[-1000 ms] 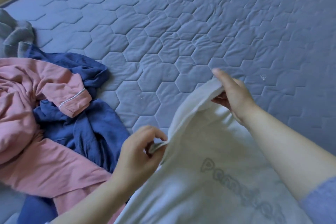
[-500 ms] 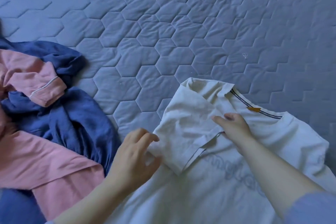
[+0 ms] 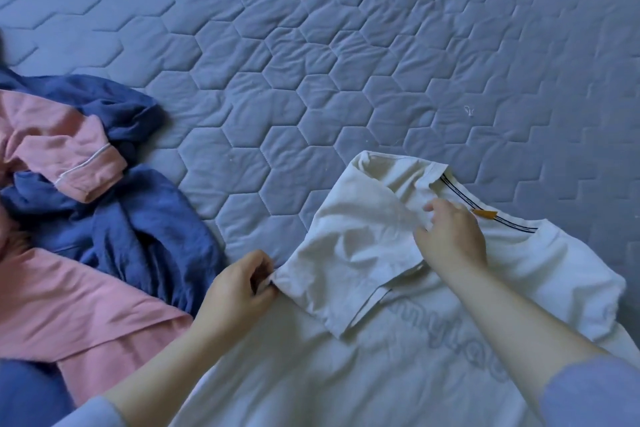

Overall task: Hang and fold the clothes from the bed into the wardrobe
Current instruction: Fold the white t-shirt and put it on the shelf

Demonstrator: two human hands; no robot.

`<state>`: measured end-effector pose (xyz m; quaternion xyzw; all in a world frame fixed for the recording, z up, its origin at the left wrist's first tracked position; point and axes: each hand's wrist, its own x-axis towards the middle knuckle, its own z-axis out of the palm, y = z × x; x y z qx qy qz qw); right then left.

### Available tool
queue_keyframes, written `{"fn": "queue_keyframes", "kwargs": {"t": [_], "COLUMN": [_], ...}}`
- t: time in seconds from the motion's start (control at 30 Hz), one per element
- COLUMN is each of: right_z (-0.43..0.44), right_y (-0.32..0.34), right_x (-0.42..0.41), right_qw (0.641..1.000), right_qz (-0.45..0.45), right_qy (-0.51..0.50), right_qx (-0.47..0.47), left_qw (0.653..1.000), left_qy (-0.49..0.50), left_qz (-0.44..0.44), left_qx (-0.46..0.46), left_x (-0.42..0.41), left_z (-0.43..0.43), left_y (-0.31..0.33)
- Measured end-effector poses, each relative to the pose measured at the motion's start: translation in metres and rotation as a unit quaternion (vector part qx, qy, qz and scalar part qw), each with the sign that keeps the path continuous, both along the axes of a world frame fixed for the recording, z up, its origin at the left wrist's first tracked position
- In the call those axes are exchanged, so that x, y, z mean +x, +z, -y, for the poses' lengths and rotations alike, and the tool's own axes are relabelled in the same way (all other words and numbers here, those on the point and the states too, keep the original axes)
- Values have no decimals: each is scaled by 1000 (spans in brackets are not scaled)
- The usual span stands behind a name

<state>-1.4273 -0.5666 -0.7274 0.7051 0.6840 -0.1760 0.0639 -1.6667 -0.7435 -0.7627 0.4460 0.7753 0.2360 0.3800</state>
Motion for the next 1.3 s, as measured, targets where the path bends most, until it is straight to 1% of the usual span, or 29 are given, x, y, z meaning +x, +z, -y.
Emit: {"fn": "queue_keyframes", "kwargs": {"t": [0.07, 0.13, 0.2, 0.27, 0.33, 0.37, 0.43, 0.5, 0.57, 0.67, 0.8, 0.83, 0.87, 0.97, 1.03, 1.07, 1.1, 1.13, 1.2, 1.23, 1.3], "right_z": [-12, -30, -47, -63, -72, -76, -84, -90, -92, -85, -72, -66, -60, -36, -17, -8, -1, 5, 13, 15, 18], "right_y": [3, 2, 0, -8, -18, -20, -23, -25, -27, -33, -30, -28, -27, -27, -29, -30, -33, -37, -41, -42, -44], "right_x": [-25, -55, -79, -95, -103, -105, -109, -110, -109, -105, -94, -89, -82, -50, -25, -14, -4, 3, 13, 15, 16], "right_qw": [996, 991, 992, 989, 984, 985, 987, 984, 976, 965, 959, 960, 967, 990, 992, 989, 980, 961, 897, 863, 795], "right_qz": [-67, -126, -122, -119, -106, -96, -110, -151, -192, -240, -273, -270, -246, -142, -109, -111, -139, -198, -319, -361, -429], "right_qy": [38, 36, 15, -37, -76, -76, -69, -85, -101, -89, -40, -32, -22, -14, -37, -63, -101, -154, -282, -339, -420], "right_qx": [49, 38, -20, -84, -119, -125, -97, -50, -29, -48, -66, -70, -63, -20, -47, -72, -96, -116, -116, -100, -84], "left_qw": [1000, 999, 998, 997, 995, 994, 992, 991, 990, 987, 993, 994, 996, 1000, 1000, 999, 999, 999, 999, 999, 999], "left_qy": [-13, -20, -19, -21, -38, -52, -75, -88, -106, -137, -91, -78, -64, -20, -11, -20, -31, -39, -27, -7, 33], "left_qz": [0, 1, -1, -11, -15, -14, -12, -12, -16, -23, 2, 10, 12, 8, 21, 15, 3, -10, -17, -11, -4], "left_qx": [18, 36, 54, 76, 91, 95, 99, 98, 94, 85, 79, 75, 68, 23, -16, -27, -34, -36, -33, -32, -37], "left_x": [-1, -1, -2, -6, -10, -12, -16, -21, -24, -23, -20, -19, -17, -15, -17, -18, -20, -20, -18, -16, -10], "left_z": [3, 6, 8, 10, 13, 14, 15, 14, 13, 11, 5, 4, 3, -5, -11, -13, -13, -13, -10, -9, -9], "left_y": [0, 0, 0, -1, -2, -3, -7, -11, -16, -21, -18, -16, -16, -17, -18, -19, -20, -21, -22, -22, -23]}}
